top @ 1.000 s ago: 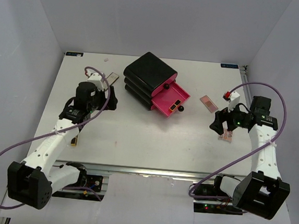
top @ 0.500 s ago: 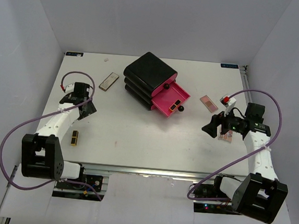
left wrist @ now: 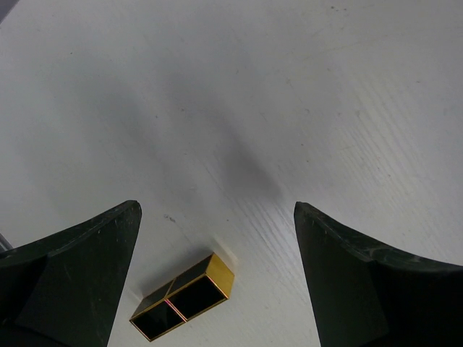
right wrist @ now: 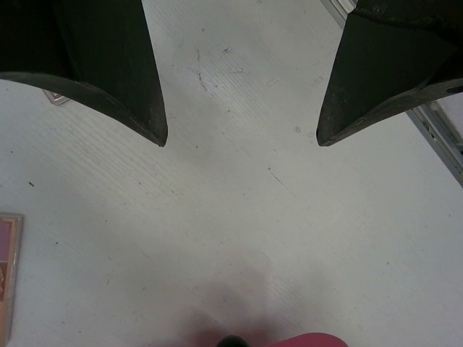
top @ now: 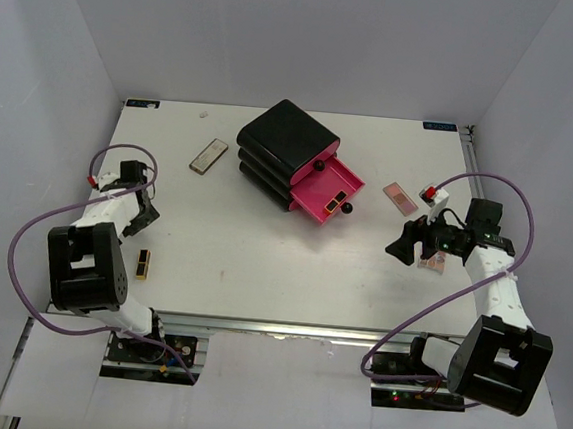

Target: Organize the makeup

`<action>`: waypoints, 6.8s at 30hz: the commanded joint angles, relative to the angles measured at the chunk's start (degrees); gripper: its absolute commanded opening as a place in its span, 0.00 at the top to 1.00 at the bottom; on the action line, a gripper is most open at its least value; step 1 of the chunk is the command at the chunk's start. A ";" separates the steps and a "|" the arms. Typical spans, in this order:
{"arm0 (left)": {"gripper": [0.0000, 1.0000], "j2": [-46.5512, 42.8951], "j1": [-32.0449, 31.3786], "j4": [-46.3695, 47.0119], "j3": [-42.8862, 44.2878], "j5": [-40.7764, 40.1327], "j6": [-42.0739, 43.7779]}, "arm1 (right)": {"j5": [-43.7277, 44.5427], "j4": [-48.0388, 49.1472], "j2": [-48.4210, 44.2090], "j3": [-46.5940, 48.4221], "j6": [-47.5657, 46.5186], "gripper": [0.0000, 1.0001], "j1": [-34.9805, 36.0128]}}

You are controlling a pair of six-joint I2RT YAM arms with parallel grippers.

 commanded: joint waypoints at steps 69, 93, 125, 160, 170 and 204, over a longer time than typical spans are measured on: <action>0.13 -0.96 -6.48 -19.94 -0.19 25.65 -6.86 | -11.51 -1.76 -18.63 -1.25 -1.95 0.10 -3.40; 0.13 -27.55 -7.07 -29.50 -4.88 24.19 -54.57 | -12.37 -2.81 -17.98 -1.49 -3.42 0.10 -3.40; 0.17 -21.51 -3.90 -14.85 -21.16 21.86 -66.94 | -11.93 -2.73 -16.77 -2.01 -3.68 0.10 -3.40; 1.00 -26.05 -18.52 5.21 -6.44 36.06 -18.59 | -9.29 -0.60 -14.49 -3.11 -2.76 0.10 -3.47; 1.00 -15.56 -44.18 18.70 7.16 41.60 9.26 | -7.28 0.77 -13.54 -3.56 -2.40 0.10 -3.69; 0.32 30.20 -59.63 5.98 54.21 13.24 43.82 | -6.48 1.93 -11.40 -4.40 -1.67 0.10 -4.90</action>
